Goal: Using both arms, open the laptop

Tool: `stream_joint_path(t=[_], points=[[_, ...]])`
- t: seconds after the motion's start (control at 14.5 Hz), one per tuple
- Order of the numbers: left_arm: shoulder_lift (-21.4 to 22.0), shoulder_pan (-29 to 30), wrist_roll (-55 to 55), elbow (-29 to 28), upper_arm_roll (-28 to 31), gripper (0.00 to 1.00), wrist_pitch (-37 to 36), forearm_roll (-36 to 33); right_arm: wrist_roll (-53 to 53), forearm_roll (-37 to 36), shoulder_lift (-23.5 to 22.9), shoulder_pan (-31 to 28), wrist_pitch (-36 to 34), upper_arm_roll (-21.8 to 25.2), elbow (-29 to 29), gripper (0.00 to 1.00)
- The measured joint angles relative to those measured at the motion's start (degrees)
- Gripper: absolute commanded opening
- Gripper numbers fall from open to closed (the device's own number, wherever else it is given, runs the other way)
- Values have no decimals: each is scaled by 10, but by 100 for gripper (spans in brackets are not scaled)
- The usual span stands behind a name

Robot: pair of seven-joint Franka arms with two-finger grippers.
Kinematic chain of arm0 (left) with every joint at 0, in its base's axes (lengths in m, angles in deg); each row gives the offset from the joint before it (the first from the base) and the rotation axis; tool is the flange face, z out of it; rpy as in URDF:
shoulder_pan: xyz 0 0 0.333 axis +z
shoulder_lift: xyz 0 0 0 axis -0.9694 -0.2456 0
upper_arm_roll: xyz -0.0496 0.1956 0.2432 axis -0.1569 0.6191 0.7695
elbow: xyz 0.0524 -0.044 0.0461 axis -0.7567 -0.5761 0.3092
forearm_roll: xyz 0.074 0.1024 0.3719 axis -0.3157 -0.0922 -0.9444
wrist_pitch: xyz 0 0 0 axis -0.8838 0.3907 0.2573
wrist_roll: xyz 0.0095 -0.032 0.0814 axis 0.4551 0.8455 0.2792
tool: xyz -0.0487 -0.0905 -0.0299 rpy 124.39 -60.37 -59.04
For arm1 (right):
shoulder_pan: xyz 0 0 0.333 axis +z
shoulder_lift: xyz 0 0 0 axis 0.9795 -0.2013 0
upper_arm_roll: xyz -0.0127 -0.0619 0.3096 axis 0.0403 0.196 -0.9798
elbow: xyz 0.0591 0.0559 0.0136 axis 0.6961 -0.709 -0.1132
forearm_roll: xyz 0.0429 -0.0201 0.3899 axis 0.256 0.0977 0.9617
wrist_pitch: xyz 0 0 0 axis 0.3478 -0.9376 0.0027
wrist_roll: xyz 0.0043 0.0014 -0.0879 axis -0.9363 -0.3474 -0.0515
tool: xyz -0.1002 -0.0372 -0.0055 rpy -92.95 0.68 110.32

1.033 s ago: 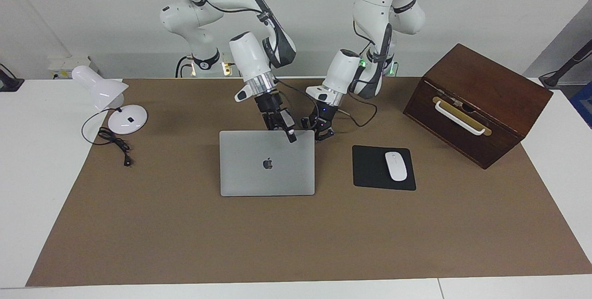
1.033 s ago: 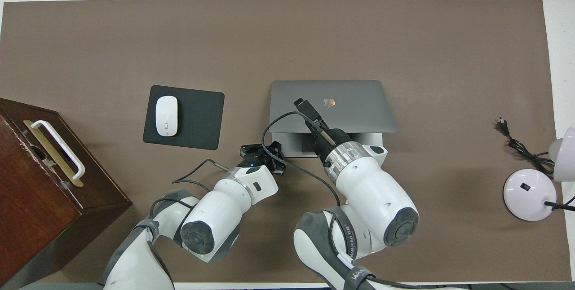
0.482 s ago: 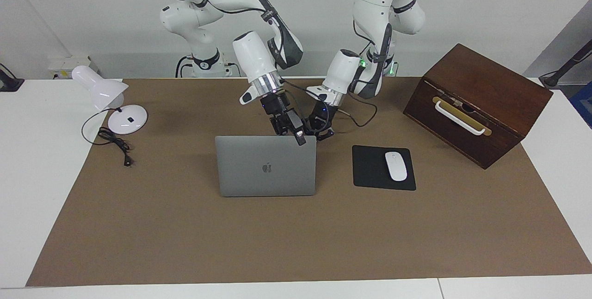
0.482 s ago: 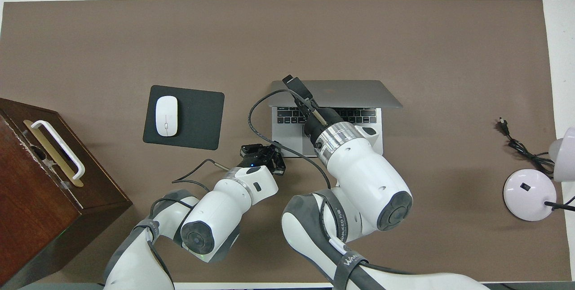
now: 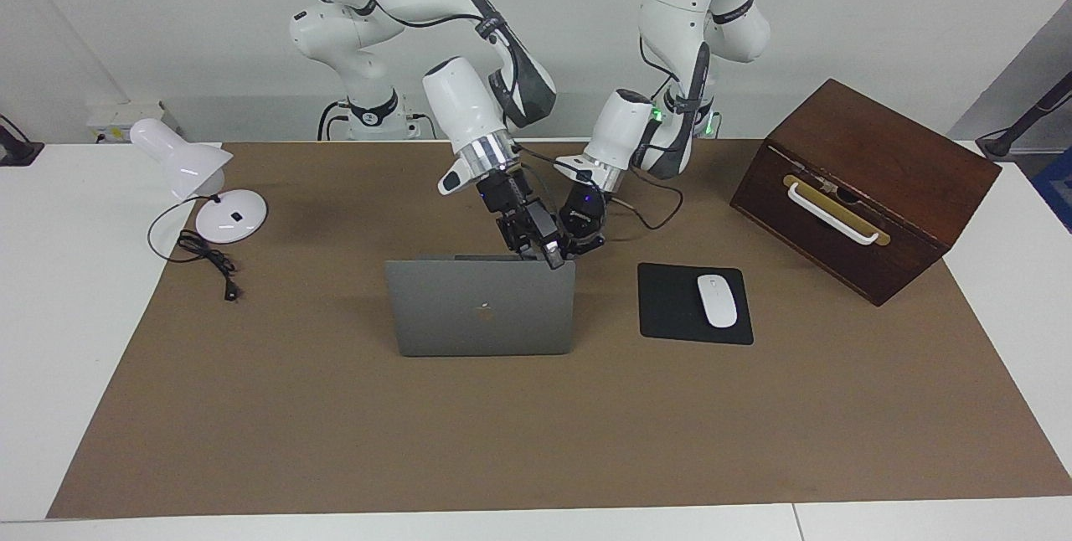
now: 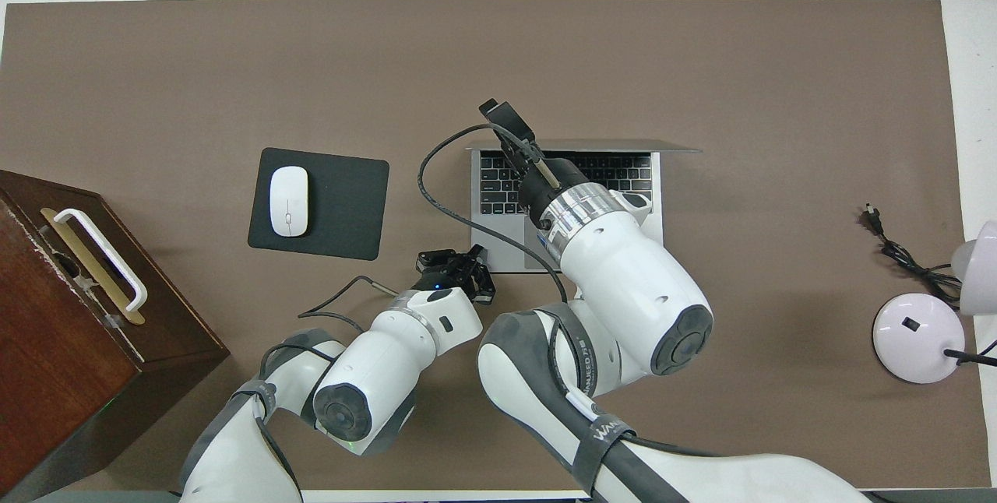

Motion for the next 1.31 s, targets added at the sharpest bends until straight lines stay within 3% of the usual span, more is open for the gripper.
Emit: stream_joint_path(t=[1.31], points=[[0,0,0,0,0,0,1,0,-37,0,-47,-66,-127,0,143,100]])
